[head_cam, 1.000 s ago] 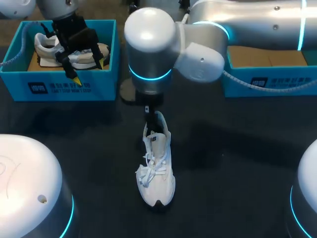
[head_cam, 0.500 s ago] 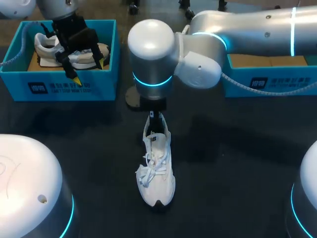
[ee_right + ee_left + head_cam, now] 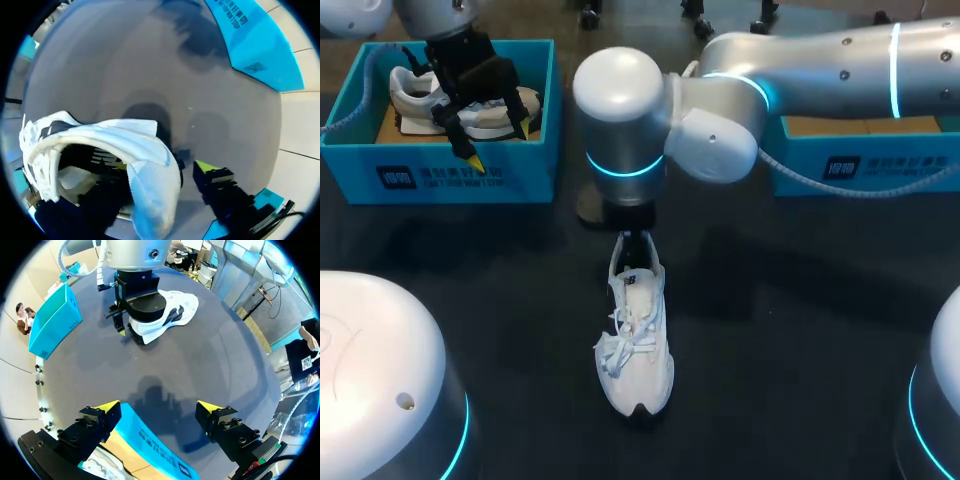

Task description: Take the shoe out of the shoebox, open the shoe tongue, remove and reinsert the insole, then place the shoe into the shoebox

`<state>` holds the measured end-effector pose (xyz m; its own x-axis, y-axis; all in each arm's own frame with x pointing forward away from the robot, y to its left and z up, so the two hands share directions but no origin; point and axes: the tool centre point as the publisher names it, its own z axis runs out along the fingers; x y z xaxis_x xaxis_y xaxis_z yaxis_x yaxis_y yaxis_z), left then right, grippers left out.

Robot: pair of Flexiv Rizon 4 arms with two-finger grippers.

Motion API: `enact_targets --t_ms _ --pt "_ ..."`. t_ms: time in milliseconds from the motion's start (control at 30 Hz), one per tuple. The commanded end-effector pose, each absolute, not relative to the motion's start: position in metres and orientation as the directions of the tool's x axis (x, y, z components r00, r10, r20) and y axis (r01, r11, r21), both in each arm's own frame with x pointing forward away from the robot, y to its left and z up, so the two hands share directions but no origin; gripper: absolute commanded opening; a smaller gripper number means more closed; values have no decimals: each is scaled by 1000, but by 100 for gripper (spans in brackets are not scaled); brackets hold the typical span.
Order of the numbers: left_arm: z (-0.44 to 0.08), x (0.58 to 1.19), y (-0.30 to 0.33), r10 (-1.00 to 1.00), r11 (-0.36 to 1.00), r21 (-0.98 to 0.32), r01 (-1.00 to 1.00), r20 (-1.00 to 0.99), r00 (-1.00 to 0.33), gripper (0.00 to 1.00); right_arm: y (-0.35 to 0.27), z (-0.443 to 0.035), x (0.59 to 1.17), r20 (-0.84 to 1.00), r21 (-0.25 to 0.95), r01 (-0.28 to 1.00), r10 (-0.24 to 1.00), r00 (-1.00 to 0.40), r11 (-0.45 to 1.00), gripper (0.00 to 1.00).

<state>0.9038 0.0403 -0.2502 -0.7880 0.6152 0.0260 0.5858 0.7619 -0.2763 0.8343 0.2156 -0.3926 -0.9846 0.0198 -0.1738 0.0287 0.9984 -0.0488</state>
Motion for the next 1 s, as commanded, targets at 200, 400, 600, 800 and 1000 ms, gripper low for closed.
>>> enact_targets --t_ms 200,400,600,800,1000 --pt "-250 904 41 616 762 -274 587 27 -787 100 212 -391 832 -172 -58 54 44 -984 997 0" --pt "-250 904 41 616 762 -274 587 27 -787 100 204 -374 832 -190 -55 61 50 -981 997 0" --pt "-250 904 41 616 762 -274 587 27 -787 100 188 -348 837 -190 -78 76 60 -980 994 0" --pt "-250 904 41 616 762 -274 587 27 -787 100 159 -304 844 -197 -126 110 84 -977 986 0" --pt "-250 904 41 616 762 -274 587 27 -787 100 145 -252 843 -220 -130 100 69 -973 986 0"
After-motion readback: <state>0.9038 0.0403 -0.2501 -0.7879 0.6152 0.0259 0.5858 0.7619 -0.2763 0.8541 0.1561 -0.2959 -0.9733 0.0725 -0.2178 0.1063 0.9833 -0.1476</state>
